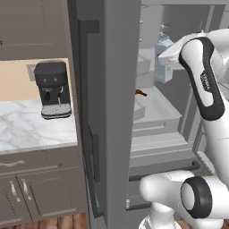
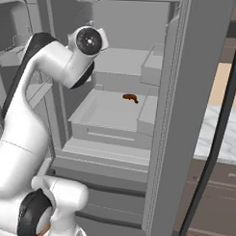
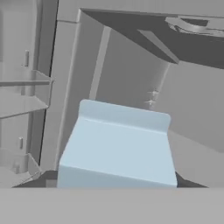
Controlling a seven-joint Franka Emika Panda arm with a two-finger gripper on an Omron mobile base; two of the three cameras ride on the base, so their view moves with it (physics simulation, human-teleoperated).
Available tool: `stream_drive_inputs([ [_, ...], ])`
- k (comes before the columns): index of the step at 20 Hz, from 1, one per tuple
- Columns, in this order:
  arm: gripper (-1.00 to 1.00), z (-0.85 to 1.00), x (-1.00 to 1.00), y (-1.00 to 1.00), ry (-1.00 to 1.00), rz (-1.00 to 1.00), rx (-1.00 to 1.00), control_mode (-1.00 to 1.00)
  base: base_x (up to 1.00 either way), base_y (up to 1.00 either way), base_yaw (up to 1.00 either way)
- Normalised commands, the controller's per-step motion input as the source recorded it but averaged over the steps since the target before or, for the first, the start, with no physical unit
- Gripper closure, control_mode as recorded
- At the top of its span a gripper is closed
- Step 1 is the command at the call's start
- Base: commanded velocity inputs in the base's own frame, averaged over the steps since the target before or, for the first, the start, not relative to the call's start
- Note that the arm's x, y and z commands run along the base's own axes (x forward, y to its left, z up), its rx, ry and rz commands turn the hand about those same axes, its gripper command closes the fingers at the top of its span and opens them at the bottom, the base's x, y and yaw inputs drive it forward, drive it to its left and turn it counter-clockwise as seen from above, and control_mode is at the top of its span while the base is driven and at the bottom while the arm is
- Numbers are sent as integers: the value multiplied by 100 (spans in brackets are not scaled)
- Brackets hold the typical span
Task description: Take out the milk from the fridge and place it on the tray on the counter. Then take the sugar cube near the tray and place it in the tray.
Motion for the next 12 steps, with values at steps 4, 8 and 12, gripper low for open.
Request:
stream_drive_inputs([
  [4, 100, -6, -100, 0, 0, -5, 0, -100, 0, 0, 0],
  [8, 100, -11, -100, 0, -1, -6, -2, -100, 0, 0, 0],
  [12, 100, -6, -90, 6, 0, -12, -5, -100, 0, 0, 0],
])
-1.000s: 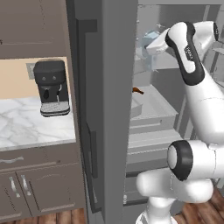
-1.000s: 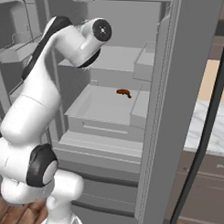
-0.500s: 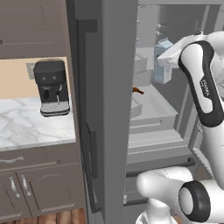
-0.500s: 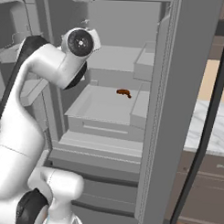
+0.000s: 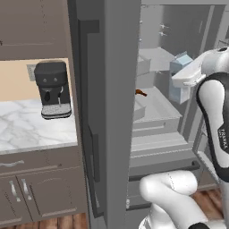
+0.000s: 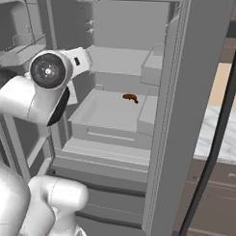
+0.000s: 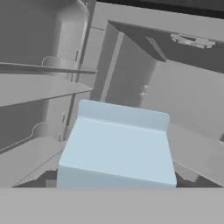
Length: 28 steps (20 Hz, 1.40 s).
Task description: Take out the milk from the fridge and place it on the tray on the counter. Then take the sugar cube near the tray and place it in the tray.
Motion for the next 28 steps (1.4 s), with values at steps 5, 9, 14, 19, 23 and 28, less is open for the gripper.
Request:
stream_drive_inputs([
  [5, 100, 0, -45, 3, 0, -42, -2, -100, 0, 0, 0],
  [9, 100, 10, -27, -8, 0, -29, 0, -100, 0, 0, 0],
  [14, 100, 11, -21, -2, -2, -12, 9, -100, 0, 0, 0],
  [19, 100, 17, -25, -18, -8, -1, 8, -100, 0, 0, 0],
  [23, 100, 9, -37, -4, -4, 3, 0, -100, 0, 0, 0],
  [28, 100, -1, -42, 0, 0, 4, 0, -100, 0, 0, 0],
])
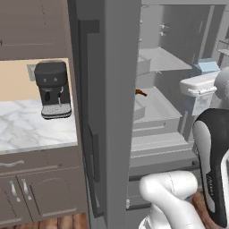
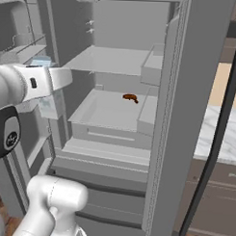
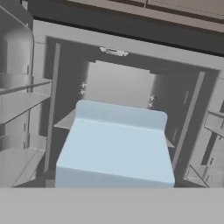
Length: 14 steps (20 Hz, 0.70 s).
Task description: Take out the milk from the fridge and place it on the tray on the counter. Then take the sugar cube near the tray and place it in the tray.
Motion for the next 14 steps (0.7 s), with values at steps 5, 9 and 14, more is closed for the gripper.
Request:
stream_drive_inputs([
  [5, 100, -17, -46, 0, 1, 2, 0, -100, 0, 0, 0],
  [9, 100, -24, -51, 0, 0, 1, 0, -100, 0, 0, 0],
  [14, 100, -5, -12, 0, 0, 0, 0, 100, -76, 0, 1],
])
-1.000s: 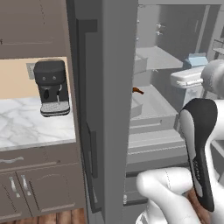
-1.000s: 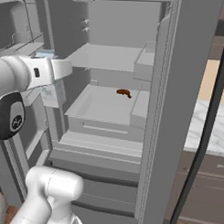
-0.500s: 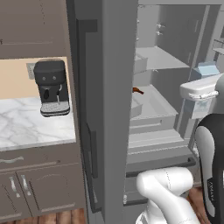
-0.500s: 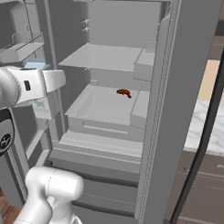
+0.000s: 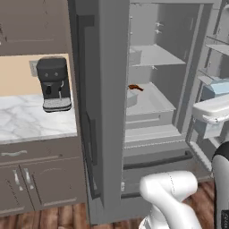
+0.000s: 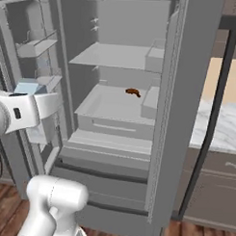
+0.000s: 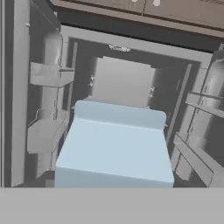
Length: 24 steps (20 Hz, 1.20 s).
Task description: Take out the milk from the fridge and place it on the tray on the counter. Then take the sugar cube near the tray and place it in the tray.
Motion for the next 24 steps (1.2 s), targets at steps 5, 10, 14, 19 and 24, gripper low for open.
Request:
stream_drive_inputs([
  [5, 100, 0, 0, 0, 0, 0, 0, 100, -100, 0, 1],
  [10, 100, 0, 0, 0, 0, 0, 0, 100, -100, 25, 0],
  [14, 100, 0, 0, 0, 0, 0, 0, 100, -94, 83, 23],
  [19, 100, 0, 0, 0, 0, 0, 0, 100, -8, 60, 78],
  [24, 100, 0, 0, 0, 0, 0, 0, 100, 0, 7, 98],
])
